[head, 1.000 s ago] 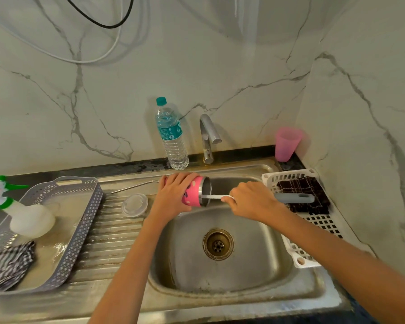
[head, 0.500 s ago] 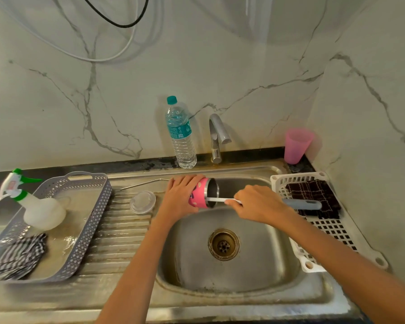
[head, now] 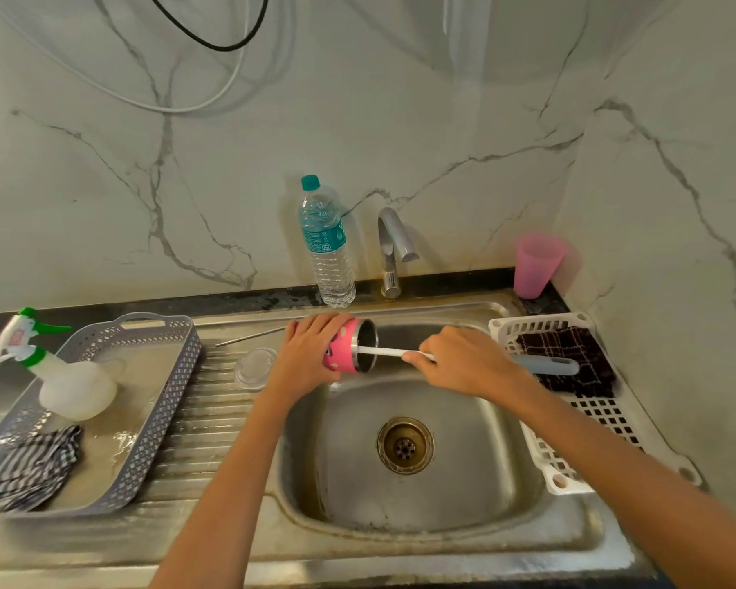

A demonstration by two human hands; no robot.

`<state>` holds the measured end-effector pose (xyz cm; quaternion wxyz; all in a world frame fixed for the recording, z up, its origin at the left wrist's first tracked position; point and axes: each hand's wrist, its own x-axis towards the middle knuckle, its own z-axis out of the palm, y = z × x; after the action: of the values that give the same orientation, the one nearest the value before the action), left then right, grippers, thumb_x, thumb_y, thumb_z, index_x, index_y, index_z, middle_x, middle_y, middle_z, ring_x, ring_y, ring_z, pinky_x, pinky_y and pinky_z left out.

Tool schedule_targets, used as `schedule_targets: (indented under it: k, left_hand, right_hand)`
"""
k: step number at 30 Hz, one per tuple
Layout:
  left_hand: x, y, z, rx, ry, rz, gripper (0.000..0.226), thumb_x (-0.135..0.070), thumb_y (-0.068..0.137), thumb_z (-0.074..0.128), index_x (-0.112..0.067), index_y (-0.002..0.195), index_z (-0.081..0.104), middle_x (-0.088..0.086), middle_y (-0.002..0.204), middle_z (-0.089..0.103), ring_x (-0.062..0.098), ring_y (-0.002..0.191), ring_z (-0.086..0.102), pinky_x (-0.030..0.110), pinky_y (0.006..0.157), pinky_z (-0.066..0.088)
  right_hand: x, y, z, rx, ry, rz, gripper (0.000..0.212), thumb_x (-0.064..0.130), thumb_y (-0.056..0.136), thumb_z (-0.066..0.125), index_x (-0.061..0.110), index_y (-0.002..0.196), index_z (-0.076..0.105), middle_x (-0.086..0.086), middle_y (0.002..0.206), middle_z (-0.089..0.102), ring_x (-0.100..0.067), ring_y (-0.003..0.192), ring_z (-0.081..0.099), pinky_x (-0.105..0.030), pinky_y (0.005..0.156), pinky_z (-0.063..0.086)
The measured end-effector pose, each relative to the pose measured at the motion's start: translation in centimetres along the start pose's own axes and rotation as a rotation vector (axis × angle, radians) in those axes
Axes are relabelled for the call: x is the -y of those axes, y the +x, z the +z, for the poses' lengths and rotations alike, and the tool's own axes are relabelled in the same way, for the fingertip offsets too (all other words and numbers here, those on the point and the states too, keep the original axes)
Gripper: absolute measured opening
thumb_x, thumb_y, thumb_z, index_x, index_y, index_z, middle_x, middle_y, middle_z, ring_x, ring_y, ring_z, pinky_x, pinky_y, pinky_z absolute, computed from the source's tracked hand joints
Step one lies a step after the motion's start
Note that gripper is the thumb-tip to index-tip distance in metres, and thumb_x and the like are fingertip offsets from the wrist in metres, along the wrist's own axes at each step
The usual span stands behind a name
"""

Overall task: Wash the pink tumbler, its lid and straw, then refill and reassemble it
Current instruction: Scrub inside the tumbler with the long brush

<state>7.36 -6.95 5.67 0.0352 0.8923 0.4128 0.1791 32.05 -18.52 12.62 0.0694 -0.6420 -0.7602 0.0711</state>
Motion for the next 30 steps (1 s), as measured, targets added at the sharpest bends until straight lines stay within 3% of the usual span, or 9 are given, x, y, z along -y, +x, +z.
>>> schedule_targets:
  k: [5, 11, 15, 20, 24, 30]
  left_hand:
    - [-1.8, -0.5, 1.0, 0.035, -0.048, 0.020, 0.094, -0.043, 0.063, 0.082, -0.026, 0.144, 0.040, -0.003, 0.139, 0.050, 0.021, 0.129, 0.044, 0.046, 0.113, 0.030]
    - [0.7, -1.5, 0.6, 0.044, -0.060, -0.074, 0.097, -0.034, 0.060, 0.086, -0.026, 0.144, 0.039, -0.002, 0.139, 0.050, 0.022, 0.128, 0.046, 0.042, 0.109, 0.032]
    - [-1.6, -1.1, 1.6, 0.043, -0.075, 0.019, 0.094, -0.039, 0.061, 0.084, -0.027, 0.143, 0.038, -0.002, 0.138, 0.051, 0.021, 0.128, 0.047, 0.045, 0.110, 0.035]
    - [1.1, -1.6, 0.3, 0.037, -0.057, -0.076, 0.096, -0.033, 0.060, 0.085, -0.024, 0.144, 0.040, 0.000, 0.139, 0.051, 0.023, 0.128, 0.046, 0.045, 0.111, 0.031]
    - [-0.9, -1.1, 1.2, 0.032, -0.059, 0.018, 0.095, -0.038, 0.060, 0.085, -0.025, 0.142, 0.040, -0.001, 0.137, 0.053, 0.022, 0.126, 0.048, 0.042, 0.109, 0.033]
    - [0.7, -1.2, 0.0, 0.069, -0.050, -0.040, 0.095, -0.036, 0.059, 0.084, -0.023, 0.143, 0.041, 0.000, 0.138, 0.052, 0.023, 0.127, 0.047, 0.041, 0.108, 0.031]
  right_hand:
    - [1.0, 0.6, 1.1, -0.021, -0.031, -0.005, 0.050, 0.051, 0.099, 0.034, 0.019, 0.068, 0.056, 0.003, 0.060, 0.051, -0.014, 0.055, 0.051, -0.029, 0.056, 0.042]
    - [-0.3, -0.6, 0.8, 0.010, -0.030, 0.021, 0.049, 0.053, 0.099, 0.033, 0.025, 0.060, 0.047, 0.004, 0.058, 0.051, -0.013, 0.053, 0.051, -0.029, 0.053, 0.042]
    - [1.0, 0.9, 1.7, -0.013, -0.041, 0.016, 0.053, 0.052, 0.099, 0.033, 0.016, 0.068, 0.058, 0.001, 0.060, 0.053, -0.014, 0.055, 0.052, -0.030, 0.057, 0.044]
    - [-0.5, -0.2, 1.0, -0.022, -0.001, 0.048, 0.049, 0.053, 0.099, 0.034, 0.024, 0.063, 0.051, 0.004, 0.057, 0.051, -0.013, 0.053, 0.052, -0.029, 0.055, 0.045]
    - [1.2, 1.0, 1.5, -0.060, -0.059, 0.032, 0.052, 0.052, 0.099, 0.032, 0.017, 0.070, 0.059, 0.001, 0.061, 0.055, -0.014, 0.055, 0.053, -0.030, 0.057, 0.047]
    - [-0.1, 0.6, 0.8, -0.071, -0.060, 0.043, 0.049, 0.052, 0.099, 0.033, 0.020, 0.068, 0.055, 0.004, 0.058, 0.051, -0.010, 0.052, 0.047, -0.026, 0.054, 0.041]
